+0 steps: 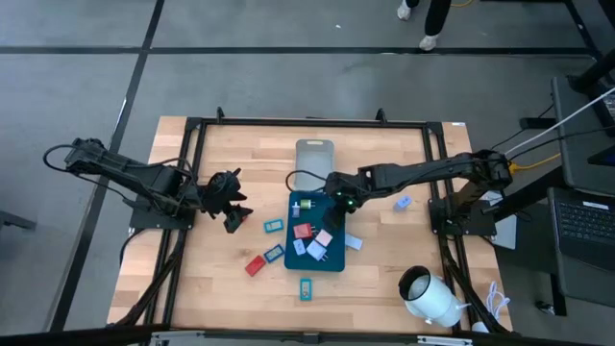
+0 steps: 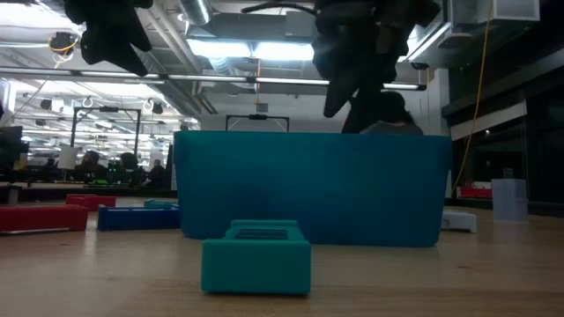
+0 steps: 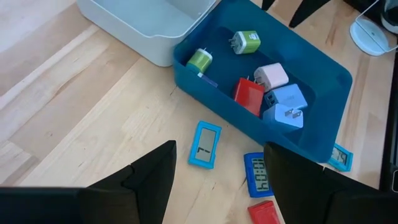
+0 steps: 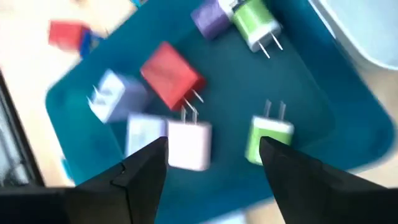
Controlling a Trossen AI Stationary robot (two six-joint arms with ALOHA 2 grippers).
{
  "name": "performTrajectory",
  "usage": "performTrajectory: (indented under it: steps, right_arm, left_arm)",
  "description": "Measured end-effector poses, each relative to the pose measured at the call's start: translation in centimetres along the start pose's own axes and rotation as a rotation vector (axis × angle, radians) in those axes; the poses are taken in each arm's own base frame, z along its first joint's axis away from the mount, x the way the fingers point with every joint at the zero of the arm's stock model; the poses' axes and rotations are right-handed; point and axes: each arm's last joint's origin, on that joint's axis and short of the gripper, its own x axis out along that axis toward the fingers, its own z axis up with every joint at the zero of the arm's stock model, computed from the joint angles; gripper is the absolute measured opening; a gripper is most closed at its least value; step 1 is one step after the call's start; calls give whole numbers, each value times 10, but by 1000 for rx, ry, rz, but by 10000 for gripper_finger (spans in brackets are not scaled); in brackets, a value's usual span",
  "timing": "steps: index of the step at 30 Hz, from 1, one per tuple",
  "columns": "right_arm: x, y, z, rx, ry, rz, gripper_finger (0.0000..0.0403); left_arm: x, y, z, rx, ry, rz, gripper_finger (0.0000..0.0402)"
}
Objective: Pick & Place Office items
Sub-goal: Put the light blue charger adapter into the blue bin
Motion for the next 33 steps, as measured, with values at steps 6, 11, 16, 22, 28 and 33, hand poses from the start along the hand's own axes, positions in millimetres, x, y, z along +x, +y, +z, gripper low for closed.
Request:
performTrajectory:
  steps: [6,11,16,22,28,33]
  right_arm:
    - [-43,-18,-24,-256,162,-152,258]
    - [-96,-31,-61,-616,345,-342,258]
    - [-129,-44,-79,-862,375,-370,258]
    - [-119,-60,-103,-1184,488,-178,258]
    - [-88,-83,-122,-1239,615,-240,258]
    - [-73,-91,-128,-1221,608,-244,258]
  left_arm:
    - [0,-1,0,-3,-4,-5,237]
    - [-1,-3,0,4,-19,-13,237]
    - [-2,-6,2,5,-76,-9,237]
    - [-2,-8,6,9,-131,-15,237]
    - [-2,-10,9,24,-173,-12,237]
    - [-2,-10,9,26,-173,-11,237]
